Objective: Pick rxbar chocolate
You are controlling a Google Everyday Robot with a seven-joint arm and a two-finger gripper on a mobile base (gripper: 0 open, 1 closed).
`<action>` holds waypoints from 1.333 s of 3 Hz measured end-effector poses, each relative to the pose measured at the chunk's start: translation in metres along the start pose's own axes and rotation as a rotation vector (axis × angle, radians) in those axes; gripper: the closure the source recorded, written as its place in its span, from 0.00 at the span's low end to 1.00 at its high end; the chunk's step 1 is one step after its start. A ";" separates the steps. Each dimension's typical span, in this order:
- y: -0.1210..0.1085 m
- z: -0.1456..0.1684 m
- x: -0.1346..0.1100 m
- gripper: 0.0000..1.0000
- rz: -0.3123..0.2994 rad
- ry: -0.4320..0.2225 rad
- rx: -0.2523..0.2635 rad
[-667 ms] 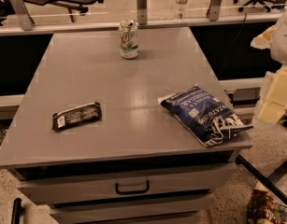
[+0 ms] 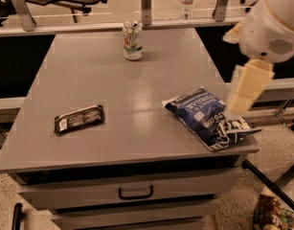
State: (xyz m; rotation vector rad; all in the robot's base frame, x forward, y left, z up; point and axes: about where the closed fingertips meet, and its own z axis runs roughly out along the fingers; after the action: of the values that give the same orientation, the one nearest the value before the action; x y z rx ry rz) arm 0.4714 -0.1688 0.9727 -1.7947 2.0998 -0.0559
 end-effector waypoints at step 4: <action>-0.032 0.180 -0.262 0.00 -0.312 -0.251 -0.259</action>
Offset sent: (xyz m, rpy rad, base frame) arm 0.1167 0.2697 -0.0399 0.1342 0.0125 0.4896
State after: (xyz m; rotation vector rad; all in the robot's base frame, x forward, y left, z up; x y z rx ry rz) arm 0.5868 0.1149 0.8814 -2.1400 1.7022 0.3552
